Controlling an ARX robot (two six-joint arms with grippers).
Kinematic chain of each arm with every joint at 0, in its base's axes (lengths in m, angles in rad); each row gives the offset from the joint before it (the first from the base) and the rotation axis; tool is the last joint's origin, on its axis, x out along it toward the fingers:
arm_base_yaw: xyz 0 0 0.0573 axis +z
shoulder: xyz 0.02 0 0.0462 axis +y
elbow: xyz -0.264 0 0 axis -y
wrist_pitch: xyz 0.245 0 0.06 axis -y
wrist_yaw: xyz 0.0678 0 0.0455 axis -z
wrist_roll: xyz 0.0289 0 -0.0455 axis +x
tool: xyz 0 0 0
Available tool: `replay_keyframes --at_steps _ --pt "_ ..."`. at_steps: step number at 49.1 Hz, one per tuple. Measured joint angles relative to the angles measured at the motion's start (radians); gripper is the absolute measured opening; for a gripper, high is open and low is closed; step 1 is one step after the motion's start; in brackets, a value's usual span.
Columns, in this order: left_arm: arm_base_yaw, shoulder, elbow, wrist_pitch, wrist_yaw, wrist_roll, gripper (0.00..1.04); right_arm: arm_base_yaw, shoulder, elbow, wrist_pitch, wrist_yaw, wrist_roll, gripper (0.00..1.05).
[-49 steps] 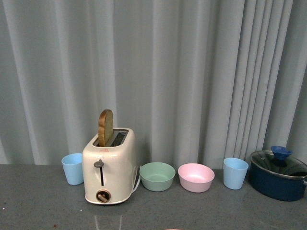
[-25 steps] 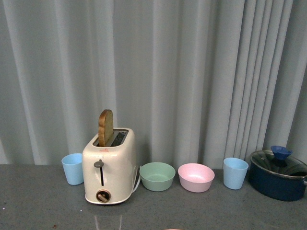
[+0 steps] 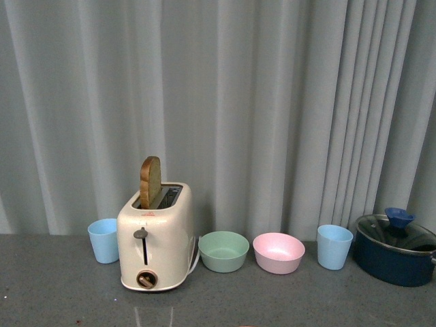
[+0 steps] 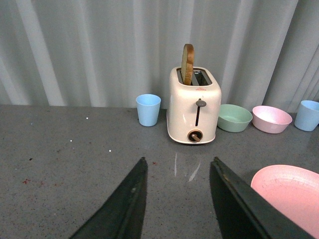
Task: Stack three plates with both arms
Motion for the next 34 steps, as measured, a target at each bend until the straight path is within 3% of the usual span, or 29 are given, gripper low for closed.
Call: replay_keyframes --at_steps 11,14,17,19,21,23,25,31,34 --pt "0.0 0.0 0.0 0.0 0.0 0.0 0.92 0.0 0.0 0.0 0.0 0.0 0.0 0.97" --pt "0.0 0.0 0.0 0.0 0.0 0.0 1.0 0.0 0.0 0.0 0.0 0.0 0.0 0.97" --pt "0.0 0.0 0.0 0.0 0.0 0.0 0.97 0.0 0.0 0.0 0.0 0.0 0.0 0.97" --pt "0.0 0.0 0.0 0.0 0.0 0.0 0.98 0.04 0.035 0.027 -0.066 0.135 0.036 0.97" --pt "0.0 0.0 0.0 0.0 -0.001 0.0 0.98 0.085 0.156 0.09 -0.13 0.362 0.082 0.97" --pt "0.0 0.0 0.0 0.0 -0.003 0.0 0.98 0.068 0.241 0.126 -0.099 0.414 0.092 0.97" --pt "0.0 0.0 0.0 0.0 0.0 0.0 0.98 0.016 0.343 0.17 -0.03 0.391 0.101 0.97" --pt "0.0 0.0 0.0 0.0 0.0 0.0 0.98 -0.153 0.707 0.326 0.216 0.19 0.095 0.97" --pt "0.0 0.0 0.0 0.0 0.0 0.0 0.98 -0.219 0.906 0.423 0.247 0.084 0.105 0.97"
